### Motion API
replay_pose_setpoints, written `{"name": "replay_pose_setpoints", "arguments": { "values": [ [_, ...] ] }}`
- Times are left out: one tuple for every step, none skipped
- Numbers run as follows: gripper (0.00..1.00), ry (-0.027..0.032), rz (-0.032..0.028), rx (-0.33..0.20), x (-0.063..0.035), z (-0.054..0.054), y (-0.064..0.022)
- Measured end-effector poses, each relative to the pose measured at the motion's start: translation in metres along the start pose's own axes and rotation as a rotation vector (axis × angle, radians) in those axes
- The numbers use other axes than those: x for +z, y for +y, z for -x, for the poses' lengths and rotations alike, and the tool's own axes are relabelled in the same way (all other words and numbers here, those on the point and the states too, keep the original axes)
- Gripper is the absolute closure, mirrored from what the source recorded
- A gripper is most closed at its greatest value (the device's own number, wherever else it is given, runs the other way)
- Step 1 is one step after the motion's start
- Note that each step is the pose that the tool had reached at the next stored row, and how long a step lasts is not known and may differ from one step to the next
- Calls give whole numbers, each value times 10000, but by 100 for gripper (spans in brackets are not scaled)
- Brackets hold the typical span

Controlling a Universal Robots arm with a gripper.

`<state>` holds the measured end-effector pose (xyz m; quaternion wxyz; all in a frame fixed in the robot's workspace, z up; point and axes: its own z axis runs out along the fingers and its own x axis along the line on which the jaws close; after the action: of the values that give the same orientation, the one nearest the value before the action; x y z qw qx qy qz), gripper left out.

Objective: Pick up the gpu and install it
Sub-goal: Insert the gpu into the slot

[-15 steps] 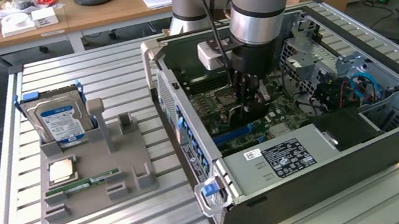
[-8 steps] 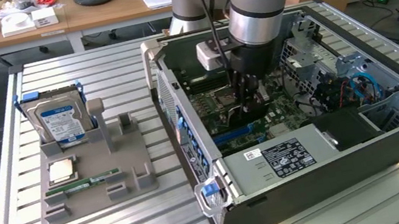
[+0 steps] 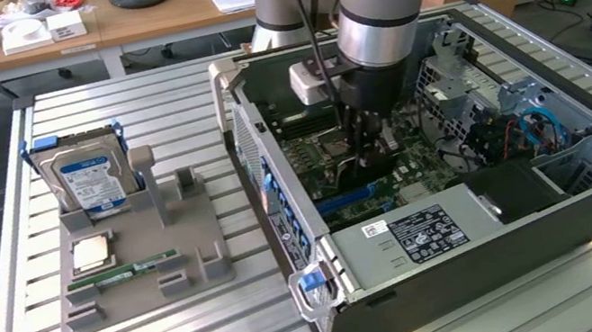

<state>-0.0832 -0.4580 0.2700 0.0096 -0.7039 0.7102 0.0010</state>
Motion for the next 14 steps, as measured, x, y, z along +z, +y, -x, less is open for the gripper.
{"name": "replay_pose_setpoints", "arguments": {
  "values": [
    [74, 2, 0, 0, 0, 0, 3],
    [74, 7, 0, -1, 0, 0, 5],
    [74, 13, 0, -1, -1, -1, 7],
    [74, 18, 1, -1, 0, -1, 9],
    [74, 24, -1, -1, 3, 0, 10],
    [74, 31, -1, 0, 6, 0, 12],
    [74, 37, -1, -1, 9, 0, 12],
    [74, 43, 0, -2, 12, 0, 13],
    [74, 50, -1, -1, 15, 0, 14],
    [74, 57, -1, -1, 19, -1, 15],
    [74, 63, -1, -1, 22, -1, 16],
    [74, 71, -1, -1, 25, -1, 17],
    [74, 78, -1, -1, 28, -1, 18],
    [74, 84, -1, -1, 31, -1, 18]
  ]
}}
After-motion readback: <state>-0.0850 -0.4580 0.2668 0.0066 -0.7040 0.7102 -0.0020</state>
